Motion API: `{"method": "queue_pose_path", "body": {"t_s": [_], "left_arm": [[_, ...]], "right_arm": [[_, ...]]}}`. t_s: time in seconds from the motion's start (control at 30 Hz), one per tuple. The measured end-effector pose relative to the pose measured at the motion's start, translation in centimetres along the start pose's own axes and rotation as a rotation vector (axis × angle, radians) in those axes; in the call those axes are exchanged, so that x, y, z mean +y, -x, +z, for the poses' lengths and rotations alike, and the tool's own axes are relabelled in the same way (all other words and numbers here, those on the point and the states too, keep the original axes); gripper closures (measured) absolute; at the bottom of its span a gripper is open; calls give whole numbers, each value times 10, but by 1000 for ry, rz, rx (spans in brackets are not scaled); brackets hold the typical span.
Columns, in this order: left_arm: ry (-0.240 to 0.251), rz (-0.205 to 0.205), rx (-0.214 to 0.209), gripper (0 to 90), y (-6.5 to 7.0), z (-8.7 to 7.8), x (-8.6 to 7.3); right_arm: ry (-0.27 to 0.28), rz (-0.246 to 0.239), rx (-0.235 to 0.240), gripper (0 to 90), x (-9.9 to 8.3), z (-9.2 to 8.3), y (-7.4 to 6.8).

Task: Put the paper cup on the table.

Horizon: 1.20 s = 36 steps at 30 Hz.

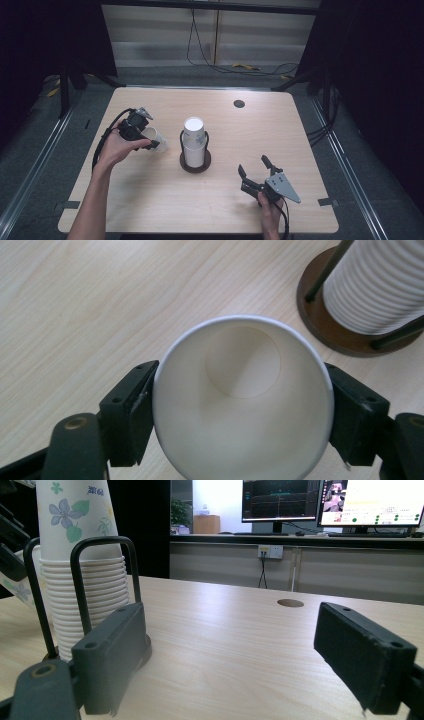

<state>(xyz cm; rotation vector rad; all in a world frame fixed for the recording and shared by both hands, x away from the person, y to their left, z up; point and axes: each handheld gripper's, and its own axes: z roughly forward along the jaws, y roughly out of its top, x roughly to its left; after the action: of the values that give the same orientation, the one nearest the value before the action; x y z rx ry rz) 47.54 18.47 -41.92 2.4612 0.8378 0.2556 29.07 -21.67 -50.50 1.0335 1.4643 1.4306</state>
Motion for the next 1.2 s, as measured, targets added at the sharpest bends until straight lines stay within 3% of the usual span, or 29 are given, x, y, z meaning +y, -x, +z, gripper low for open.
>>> {"method": "queue_pose_path", "body": {"t_s": [0.13, 0.23, 0.43, 0.47, 0.6, 0.77, 1.03, 1.2], "left_arm": [[-27, 5, -17, 238, -1, 4, 1], [-35, 23, -4, 234, -1, 5, 2], [-52, 14, 8, 227, 2, 12, 4], [-48, 24, 8, 223, 3, 14, 4], [-29, -6, 23, 211, 4, 20, 4], [-10, -9, 24, 209, 4, 22, 5], [21, -13, 0, 204, 2, 25, 8], [66, -33, -15, 175, 3, 25, 9]], "right_arm": [[0, 0, 0, 132, 0, 0, 0], [0, 0, 0, 132, 0, 0, 0], [0, 0, 0, 132, 0, 0, 0], [0, 0, 0, 132, 0, 0, 0], [0, 0, -1, 131, 0, 0, 0], [-1, 1, -5, 131, 0, 0, 0], [-2, 1, -7, 131, 0, 0, 0], [-2, 3, -7, 130, 0, 0, -1]]}}
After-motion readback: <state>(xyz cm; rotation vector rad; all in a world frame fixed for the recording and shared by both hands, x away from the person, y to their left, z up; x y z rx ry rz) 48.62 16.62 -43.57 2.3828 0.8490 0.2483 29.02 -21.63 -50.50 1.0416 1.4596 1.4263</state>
